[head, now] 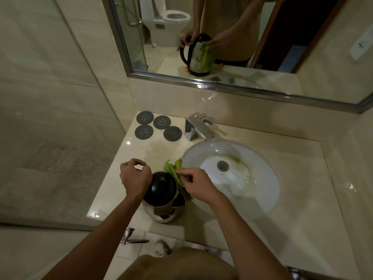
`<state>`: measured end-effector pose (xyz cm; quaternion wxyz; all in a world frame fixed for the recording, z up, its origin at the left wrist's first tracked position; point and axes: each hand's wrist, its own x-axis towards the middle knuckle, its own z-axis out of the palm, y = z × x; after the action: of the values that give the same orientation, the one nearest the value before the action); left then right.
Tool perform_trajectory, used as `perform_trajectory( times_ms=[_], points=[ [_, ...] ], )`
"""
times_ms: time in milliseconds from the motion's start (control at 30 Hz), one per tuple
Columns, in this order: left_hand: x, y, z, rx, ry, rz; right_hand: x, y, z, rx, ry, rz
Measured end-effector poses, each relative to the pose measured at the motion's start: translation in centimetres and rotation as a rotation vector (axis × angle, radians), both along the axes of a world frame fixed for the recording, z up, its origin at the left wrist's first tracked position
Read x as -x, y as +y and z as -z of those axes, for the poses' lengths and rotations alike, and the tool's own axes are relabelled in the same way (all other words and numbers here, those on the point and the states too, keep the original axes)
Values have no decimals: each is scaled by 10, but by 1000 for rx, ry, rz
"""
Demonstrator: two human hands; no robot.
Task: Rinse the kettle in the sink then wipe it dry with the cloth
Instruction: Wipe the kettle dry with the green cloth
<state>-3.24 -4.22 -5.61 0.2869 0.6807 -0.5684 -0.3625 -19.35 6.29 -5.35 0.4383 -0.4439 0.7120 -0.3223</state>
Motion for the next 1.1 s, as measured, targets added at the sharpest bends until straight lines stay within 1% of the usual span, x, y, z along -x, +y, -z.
perform_trajectory(
  times_ms=[100,167,333,433,500,567,633,733,833,967,1100],
  points=[
    [-3,-10,-3,-9,-23,188,-6,-4,14,-23,-33,14],
    [0,-13,-9,-10,-29,274,-10,3,27,-70,1,42],
    [3,-22,-13,16,-67,503,-16,21,52,-259,47,8],
    [4,-30,-12,-6,-128,598,-21,22,48,-233,47,10],
    [8,-30,-11,-28,-173,569,-21,17,33,-137,39,35],
    [14,-27,-5,-80,-215,427,-17,13,13,-56,40,14],
    [20,-22,-4,-131,-236,317,-16,11,-4,0,82,-63],
    [22,-24,-1,-109,-223,273,-23,15,-18,64,168,-114],
    [20,-26,0,-63,-173,342,-23,9,-13,48,187,-129],
    [27,-27,-8,-43,-106,504,-17,-16,0,-61,193,-204],
    [31,-28,-13,-43,-109,615,-14,-22,16,-179,188,-218]
  ],
)
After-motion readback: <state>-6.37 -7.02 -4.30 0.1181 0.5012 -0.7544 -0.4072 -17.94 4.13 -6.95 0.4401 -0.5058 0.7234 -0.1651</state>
